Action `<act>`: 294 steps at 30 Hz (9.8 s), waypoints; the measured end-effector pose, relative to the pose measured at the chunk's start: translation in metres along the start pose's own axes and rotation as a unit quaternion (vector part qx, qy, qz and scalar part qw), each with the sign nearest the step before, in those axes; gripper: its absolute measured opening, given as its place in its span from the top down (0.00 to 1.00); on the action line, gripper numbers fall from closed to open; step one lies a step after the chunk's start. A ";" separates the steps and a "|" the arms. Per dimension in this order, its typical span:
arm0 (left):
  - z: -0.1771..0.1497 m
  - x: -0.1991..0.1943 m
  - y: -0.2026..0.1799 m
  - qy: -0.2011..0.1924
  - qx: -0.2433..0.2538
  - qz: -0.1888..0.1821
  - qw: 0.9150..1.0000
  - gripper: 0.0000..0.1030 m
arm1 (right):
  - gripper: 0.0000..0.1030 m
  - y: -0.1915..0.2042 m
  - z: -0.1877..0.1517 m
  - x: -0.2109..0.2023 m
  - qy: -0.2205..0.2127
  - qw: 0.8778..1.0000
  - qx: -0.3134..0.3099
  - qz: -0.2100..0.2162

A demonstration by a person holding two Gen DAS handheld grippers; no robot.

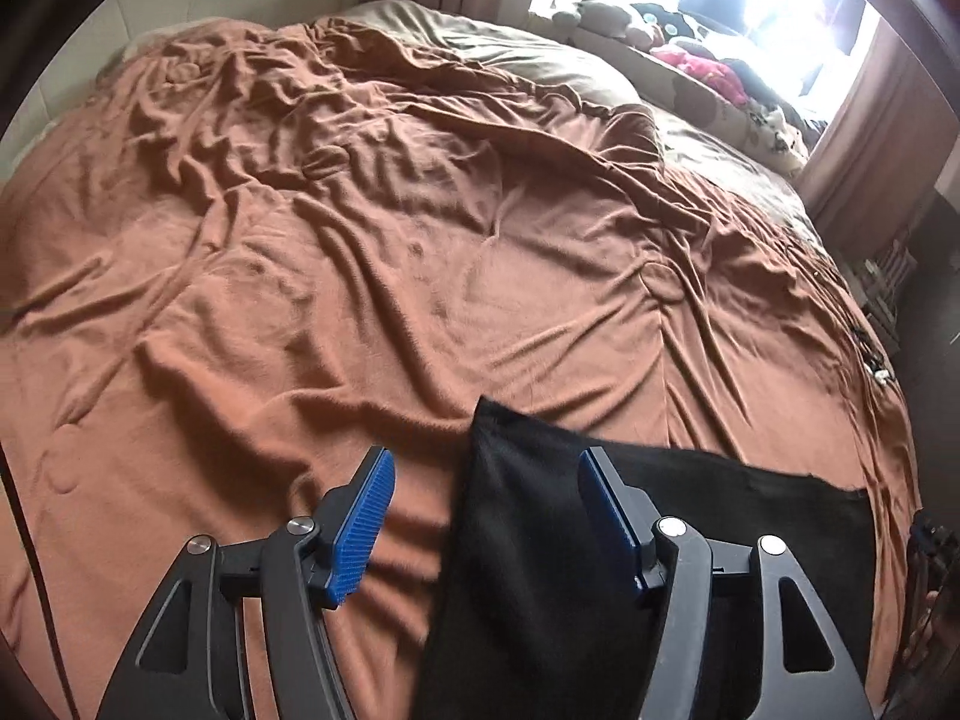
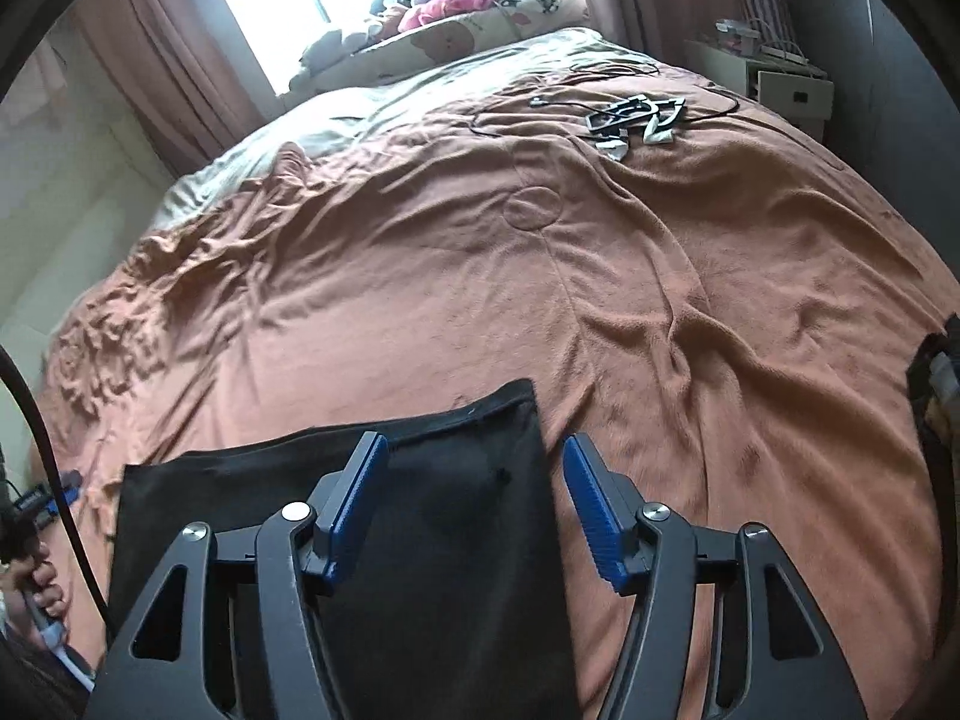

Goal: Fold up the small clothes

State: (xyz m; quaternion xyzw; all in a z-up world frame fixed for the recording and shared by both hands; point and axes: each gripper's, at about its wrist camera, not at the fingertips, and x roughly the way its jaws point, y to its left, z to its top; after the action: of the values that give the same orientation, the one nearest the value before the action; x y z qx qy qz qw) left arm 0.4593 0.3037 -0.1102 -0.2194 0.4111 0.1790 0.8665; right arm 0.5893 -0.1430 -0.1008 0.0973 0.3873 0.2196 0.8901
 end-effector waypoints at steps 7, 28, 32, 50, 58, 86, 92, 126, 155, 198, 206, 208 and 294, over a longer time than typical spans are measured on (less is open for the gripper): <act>-0.013 -0.064 0.013 -0.013 0.019 0.009 1.000 0.33 | 0.17 -0.007 -0.023 -0.063 -0.018 1.000 0.013 -0.009; -0.097 -0.198 0.028 -0.045 0.049 -0.019 0.998 0.00 | 0.07 0.016 -0.100 -0.206 -0.052 0.998 -0.029 -0.030; -0.109 -0.220 0.029 -0.059 0.056 -0.021 0.996 0.00 | 0.07 0.017 -0.113 -0.223 -0.051 0.998 -0.037 -0.017; -0.178 -0.277 0.002 -0.104 0.110 -0.019 0.988 0.00 | 0.07 0.008 -0.180 -0.259 -0.087 0.994 -0.069 0.009; -0.198 -0.270 0.006 -0.098 0.101 -0.040 0.989 0.00 | 0.07 -0.007 -0.197 -0.246 -0.074 0.996 -0.054 0.008; -0.215 -0.150 0.038 -0.001 0.045 -0.037 0.998 0.03 | 0.07 -0.047 -0.193 -0.157 0.024 0.999 0.003 0.036; -0.210 -0.122 0.051 0.028 0.008 -0.051 0.998 0.32 | 0.25 -0.054 -0.188 -0.133 0.048 0.997 0.021 0.054; -0.201 -0.055 0.073 0.080 -0.130 -0.037 0.988 0.75 | 0.70 -0.084 -0.187 -0.070 0.078 0.973 0.188 0.105; -0.218 -0.130 0.089 0.025 -0.142 -0.061 0.988 0.95 | 1.00 -0.076 -0.234 -0.155 0.036 0.965 0.235 0.108; -0.274 -0.165 0.117 0.017 -0.197 -0.140 0.970 0.22 | 0.20 0.112 -0.243 -0.196 0.031 0.991 0.008 0.134; -0.275 -0.163 0.121 0.018 -0.182 -0.124 0.975 0.22 | 0.20 0.147 -0.249 -0.172 0.066 0.987 -0.078 0.126; -0.276 -0.159 0.121 0.023 -0.182 -0.135 0.974 0.23 | 0.20 0.157 -0.248 -0.165 0.074 0.986 -0.097 0.110; -0.275 -0.112 0.130 0.054 -0.277 -0.171 0.944 0.95 | 0.98 0.220 -0.094 0.103 0.189 0.979 -0.058 0.049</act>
State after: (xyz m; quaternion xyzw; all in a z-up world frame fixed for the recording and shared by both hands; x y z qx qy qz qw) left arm 0.1543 0.2529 -0.2071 -0.5267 0.3476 0.1228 0.7659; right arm 0.5132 0.1003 -0.1562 0.0211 0.5297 0.2995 0.7932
